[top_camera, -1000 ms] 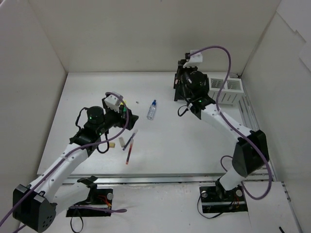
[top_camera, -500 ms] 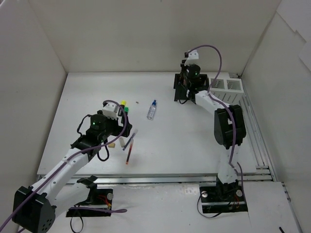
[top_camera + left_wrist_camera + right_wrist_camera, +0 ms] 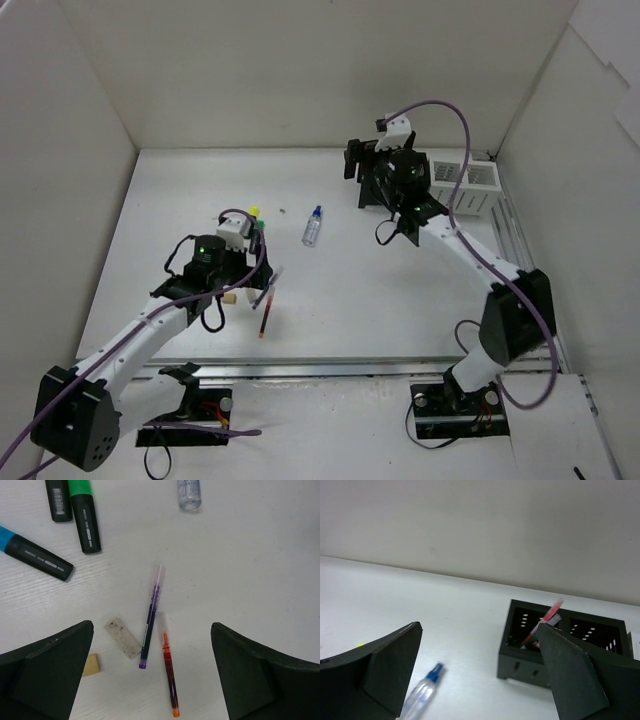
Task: Sort the stationery into containers
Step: Pick up the pen from the center of the board.
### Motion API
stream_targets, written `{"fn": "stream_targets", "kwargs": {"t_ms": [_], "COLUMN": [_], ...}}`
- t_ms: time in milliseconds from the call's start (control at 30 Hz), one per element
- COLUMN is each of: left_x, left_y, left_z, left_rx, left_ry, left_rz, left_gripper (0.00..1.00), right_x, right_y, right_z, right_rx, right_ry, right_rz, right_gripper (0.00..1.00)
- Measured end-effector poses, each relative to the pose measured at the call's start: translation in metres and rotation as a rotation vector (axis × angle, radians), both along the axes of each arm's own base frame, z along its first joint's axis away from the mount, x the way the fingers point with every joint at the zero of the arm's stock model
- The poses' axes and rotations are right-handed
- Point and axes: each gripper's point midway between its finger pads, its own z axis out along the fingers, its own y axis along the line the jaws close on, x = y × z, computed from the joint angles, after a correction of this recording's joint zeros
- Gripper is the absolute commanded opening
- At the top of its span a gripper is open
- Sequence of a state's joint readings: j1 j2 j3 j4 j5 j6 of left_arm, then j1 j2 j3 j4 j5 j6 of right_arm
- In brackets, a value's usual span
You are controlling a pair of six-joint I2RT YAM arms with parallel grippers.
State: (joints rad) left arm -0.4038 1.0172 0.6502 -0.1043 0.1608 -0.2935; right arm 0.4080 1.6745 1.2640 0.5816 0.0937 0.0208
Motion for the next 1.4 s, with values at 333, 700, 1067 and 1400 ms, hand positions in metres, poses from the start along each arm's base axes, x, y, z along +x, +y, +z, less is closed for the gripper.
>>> {"fn": "stream_targets", "kwargs": {"t_ms": [333, 700, 1067, 1400], "left_x": [0.012, 0.047, 0.043, 0.058], "left_y": [-0.025, -0.044, -0.054, -0.062], "left_z": [-0.058, -0.097, -0.113, -0.087], "left_rx": [0.096, 0.271, 0.314, 0.309], "left_ry": [0.196, 0.265, 0.303, 0.219], "left_rz": [-0.070, -0.086, -0.123, -0.156], "left_gripper": [0.99, 0.59, 0.06, 0.00], "right_x": [-0.127, -0.192, -0.210, -0.216], "right_y": [-0.011, -0.062, -0.093, -0.075], "right_z": [-0.024, -0.064, -0.056, -0.054], "right_rx": [0.155, 0.154, 0.152, 0.174], "right_ry": [0.187, 0.299, 0.257, 0.274], "right_rz": [0.037, -0.116, -0.218, -0.109], "right_gripper": [0.98, 0.98, 0.98, 0.98]}}
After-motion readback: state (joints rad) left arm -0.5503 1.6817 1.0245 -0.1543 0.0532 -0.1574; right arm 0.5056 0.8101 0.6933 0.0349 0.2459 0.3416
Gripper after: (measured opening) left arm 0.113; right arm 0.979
